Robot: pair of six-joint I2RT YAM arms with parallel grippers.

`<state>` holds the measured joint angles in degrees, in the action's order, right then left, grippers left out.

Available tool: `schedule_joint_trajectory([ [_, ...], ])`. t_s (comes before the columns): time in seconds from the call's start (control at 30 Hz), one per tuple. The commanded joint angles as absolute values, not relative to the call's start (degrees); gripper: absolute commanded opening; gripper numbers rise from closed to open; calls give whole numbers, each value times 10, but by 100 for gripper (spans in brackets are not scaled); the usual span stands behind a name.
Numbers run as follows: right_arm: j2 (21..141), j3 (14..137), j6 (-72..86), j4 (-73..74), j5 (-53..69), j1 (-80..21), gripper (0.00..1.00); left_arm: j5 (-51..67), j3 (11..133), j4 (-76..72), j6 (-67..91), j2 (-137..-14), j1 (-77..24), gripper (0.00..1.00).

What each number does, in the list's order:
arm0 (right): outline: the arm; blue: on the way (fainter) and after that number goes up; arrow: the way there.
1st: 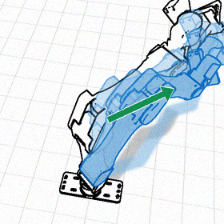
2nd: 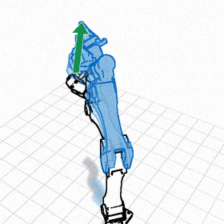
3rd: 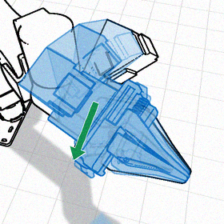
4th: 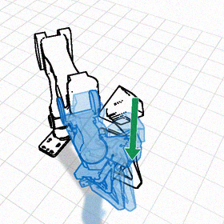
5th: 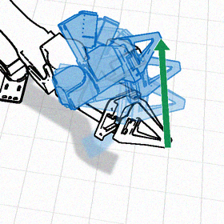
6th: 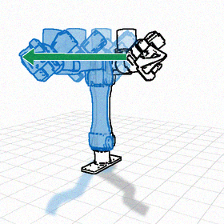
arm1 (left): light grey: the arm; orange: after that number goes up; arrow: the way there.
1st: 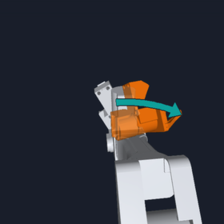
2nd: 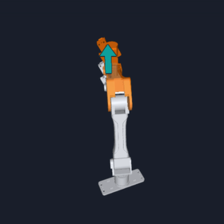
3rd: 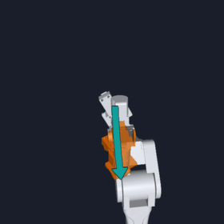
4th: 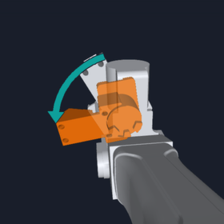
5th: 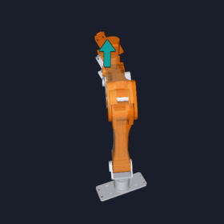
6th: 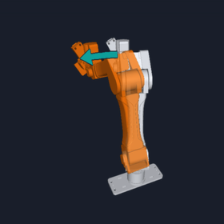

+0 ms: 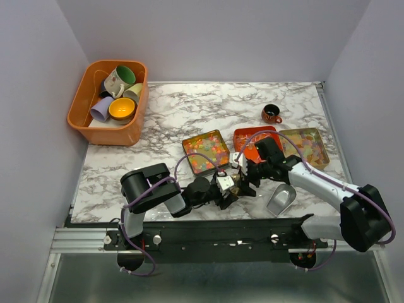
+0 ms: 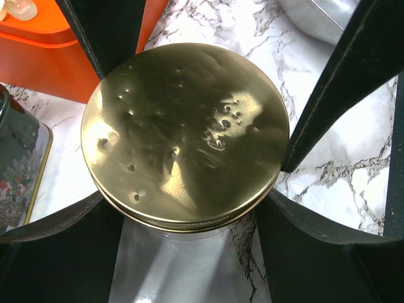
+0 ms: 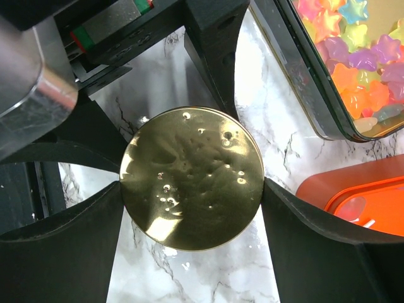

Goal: Pack the candies
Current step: Screw the bottle lid onto the packing bottle.

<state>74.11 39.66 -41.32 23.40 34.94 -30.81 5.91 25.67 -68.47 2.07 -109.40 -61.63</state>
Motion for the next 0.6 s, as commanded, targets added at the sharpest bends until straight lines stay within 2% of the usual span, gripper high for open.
schedule_joint_trajectory([
  [0.0,772,366,-326,221,218,-308,62,18,248,-574,22,-1112,-623,0],
  [0.1,778,387,-293,228,170,-308,61,16,249,-570,24,-1113,-623,0],
  [0.43,782,398,-281,243,160,-308,60,9,250,-568,25,-1114,-624,0],
  [0.57,779,399,-290,242,188,-308,67,22,255,-556,21,-1115,-624,0],
])
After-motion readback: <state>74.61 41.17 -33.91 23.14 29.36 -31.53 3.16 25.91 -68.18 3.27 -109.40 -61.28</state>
